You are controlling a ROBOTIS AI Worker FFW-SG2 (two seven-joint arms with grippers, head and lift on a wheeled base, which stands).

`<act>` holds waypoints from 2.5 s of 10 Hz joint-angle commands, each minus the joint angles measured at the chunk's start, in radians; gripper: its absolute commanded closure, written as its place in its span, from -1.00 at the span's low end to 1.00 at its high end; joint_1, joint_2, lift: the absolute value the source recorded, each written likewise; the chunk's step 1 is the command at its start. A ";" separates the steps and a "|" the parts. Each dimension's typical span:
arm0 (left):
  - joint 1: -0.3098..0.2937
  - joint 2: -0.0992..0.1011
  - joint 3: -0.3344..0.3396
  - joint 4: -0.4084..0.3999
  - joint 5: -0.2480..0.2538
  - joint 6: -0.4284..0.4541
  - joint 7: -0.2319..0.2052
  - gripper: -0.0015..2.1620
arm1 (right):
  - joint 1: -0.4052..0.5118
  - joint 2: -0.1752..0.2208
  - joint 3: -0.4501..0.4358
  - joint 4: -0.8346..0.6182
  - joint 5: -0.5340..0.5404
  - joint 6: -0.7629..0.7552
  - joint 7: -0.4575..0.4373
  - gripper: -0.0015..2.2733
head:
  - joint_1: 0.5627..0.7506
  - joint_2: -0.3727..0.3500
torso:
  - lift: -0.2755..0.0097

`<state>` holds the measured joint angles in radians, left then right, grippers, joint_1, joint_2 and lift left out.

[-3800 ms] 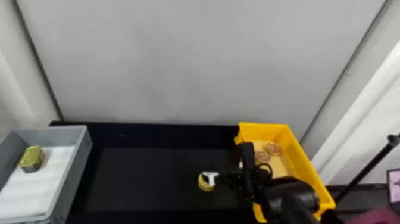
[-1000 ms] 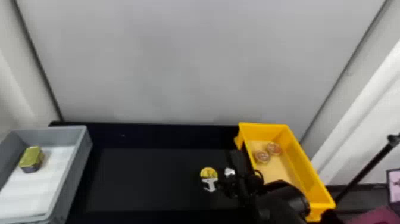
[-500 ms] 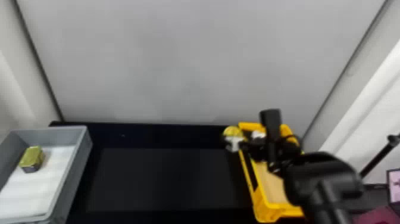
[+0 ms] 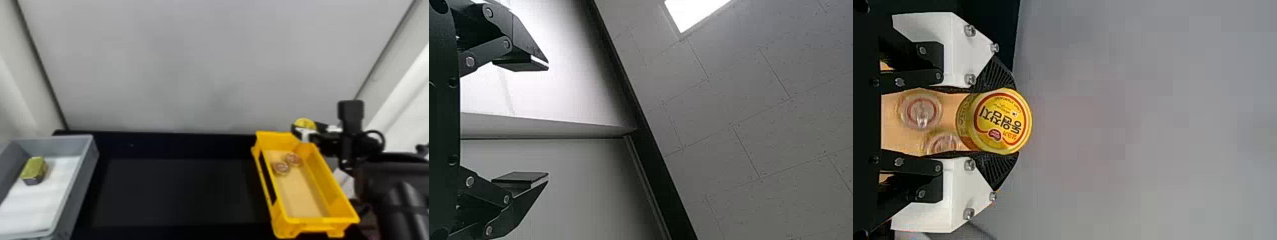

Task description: Pick up the round yellow can and place it in the yellow rectangular box

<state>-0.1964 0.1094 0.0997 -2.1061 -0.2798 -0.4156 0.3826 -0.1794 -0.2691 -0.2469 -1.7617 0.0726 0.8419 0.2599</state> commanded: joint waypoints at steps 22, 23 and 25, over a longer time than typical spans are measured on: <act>-0.001 -0.023 0.011 0.003 -0.004 -0.008 -0.002 -0.58 | -0.026 -0.108 -0.046 0.418 -0.235 -0.147 -0.025 -0.35 | -0.16 -0.44 | 0.93; -0.001 -0.023 0.011 0.003 -0.004 -0.008 -0.002 -0.58 | -0.026 -0.110 -0.051 0.421 -0.235 -0.145 -0.025 -0.35 | -0.16 -0.44 | 0.93; -0.001 -0.023 0.011 0.003 -0.004 -0.008 -0.004 -0.58 | -0.028 -0.111 -0.051 0.441 -0.235 -0.142 -0.025 -0.35 | -0.16 -0.44 | 0.93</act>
<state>-0.1978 0.0860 0.1105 -2.1027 -0.2838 -0.4233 0.3804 -0.2064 -0.3787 -0.2969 -1.3359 -0.1630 0.6983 0.2348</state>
